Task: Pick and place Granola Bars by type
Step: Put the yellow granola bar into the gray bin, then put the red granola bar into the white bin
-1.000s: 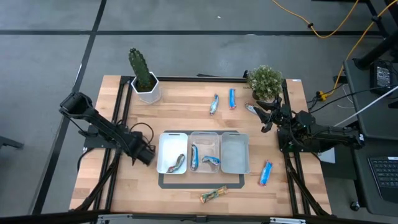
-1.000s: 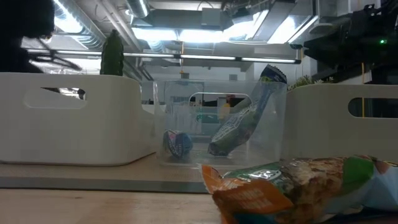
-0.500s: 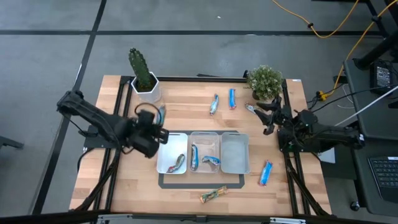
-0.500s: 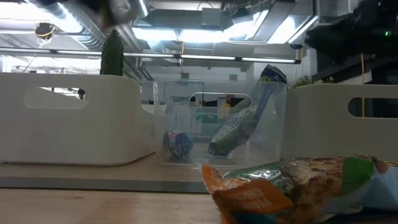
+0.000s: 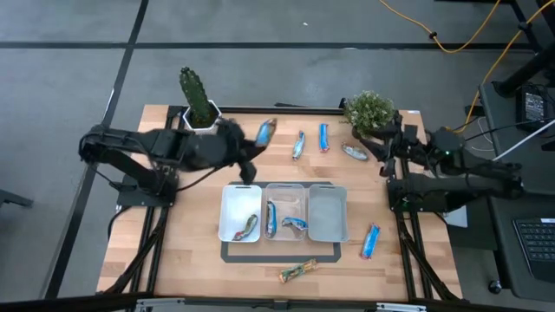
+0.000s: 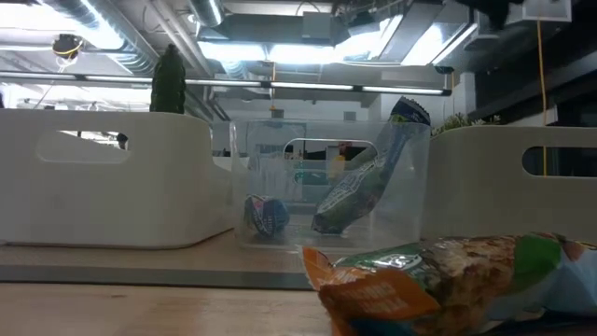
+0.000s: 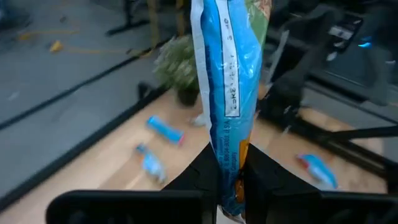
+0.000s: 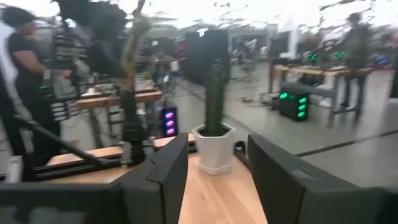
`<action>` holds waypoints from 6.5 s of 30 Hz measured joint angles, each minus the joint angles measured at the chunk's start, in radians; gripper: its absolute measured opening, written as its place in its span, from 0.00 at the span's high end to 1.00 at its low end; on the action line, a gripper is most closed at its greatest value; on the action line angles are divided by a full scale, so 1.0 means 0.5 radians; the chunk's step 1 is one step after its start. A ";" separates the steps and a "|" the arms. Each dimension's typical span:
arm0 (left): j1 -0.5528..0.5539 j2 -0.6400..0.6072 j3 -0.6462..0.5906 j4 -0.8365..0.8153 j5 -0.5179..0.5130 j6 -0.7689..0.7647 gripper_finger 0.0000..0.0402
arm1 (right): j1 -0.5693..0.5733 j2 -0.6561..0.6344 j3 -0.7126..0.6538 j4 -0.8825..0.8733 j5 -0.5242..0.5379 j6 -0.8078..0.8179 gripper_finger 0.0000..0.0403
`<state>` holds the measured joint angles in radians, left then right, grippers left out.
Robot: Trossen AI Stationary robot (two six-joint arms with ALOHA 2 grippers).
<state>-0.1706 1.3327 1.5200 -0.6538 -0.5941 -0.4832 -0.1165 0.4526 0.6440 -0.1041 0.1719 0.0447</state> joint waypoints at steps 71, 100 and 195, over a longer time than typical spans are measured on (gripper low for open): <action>0.464 0.100 -0.001 0.603 0.474 0.627 0.39 | -0.218 0.999 1.703 -1.001 -0.837 -0.070 0.93; 0.444 0.151 -0.013 0.463 0.503 0.537 0.40 | 0.339 1.209 1.004 -1.664 -0.289 1.204 0.93; 0.446 0.151 -0.013 -0.046 0.600 0.627 0.41 | 1.888 2.249 0.207 -1.319 -0.572 4.139 0.40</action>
<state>0.0526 1.4082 1.5135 -0.6768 -0.2939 -0.1699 0.8272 1.5771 0.7475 -0.7638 -0.1140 2.1141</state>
